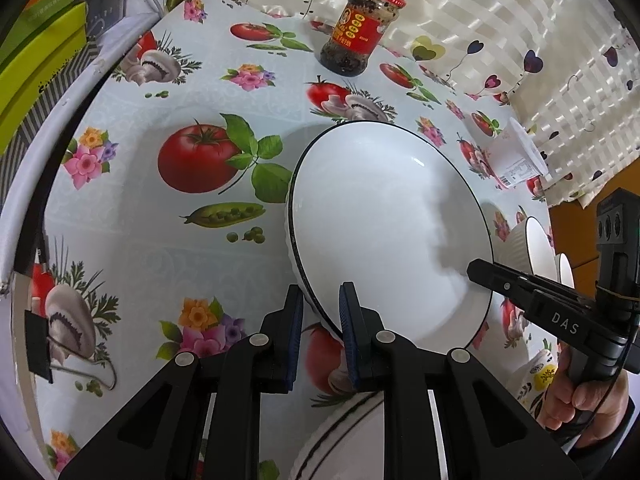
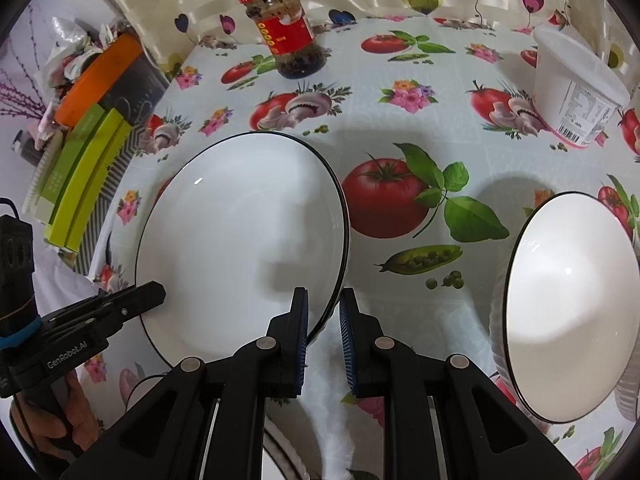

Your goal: Organize plates and bowls

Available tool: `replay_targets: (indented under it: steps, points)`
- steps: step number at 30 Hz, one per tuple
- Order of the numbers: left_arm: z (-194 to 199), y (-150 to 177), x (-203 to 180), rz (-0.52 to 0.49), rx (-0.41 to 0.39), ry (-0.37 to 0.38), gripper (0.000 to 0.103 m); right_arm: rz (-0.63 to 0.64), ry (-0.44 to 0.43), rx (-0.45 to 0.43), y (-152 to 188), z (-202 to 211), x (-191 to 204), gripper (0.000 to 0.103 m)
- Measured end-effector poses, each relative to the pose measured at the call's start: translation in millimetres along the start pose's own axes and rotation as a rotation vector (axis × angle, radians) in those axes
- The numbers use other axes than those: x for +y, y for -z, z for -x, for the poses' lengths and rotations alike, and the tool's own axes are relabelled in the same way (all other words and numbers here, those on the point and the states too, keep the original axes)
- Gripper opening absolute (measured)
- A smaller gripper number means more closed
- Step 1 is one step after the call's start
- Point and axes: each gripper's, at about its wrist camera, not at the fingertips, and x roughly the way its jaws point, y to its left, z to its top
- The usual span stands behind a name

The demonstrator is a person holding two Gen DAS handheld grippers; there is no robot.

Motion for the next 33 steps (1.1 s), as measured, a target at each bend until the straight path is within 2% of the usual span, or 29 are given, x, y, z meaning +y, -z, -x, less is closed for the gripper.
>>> replay_targets:
  steps: [13, 25, 33]
  points:
    - [40.0, 24.4, -10.5, -0.005, -0.034, -0.023, 0.019, 0.037, -0.023, -0.024, 20.6, 36.0, 15.0, 0.015]
    - [73.9, 77.8, -22.8, -0.002, -0.051, -0.042, 0.019, 0.086, -0.045, -0.031, 69.9, 70.4, 26.1, 0.015]
    - [82.7, 113.3, -22.8, 0.011, -0.044, -0.056, 0.019, 0.114, -0.036, 0.001, 101.2, 72.5, 30.7, 0.016]
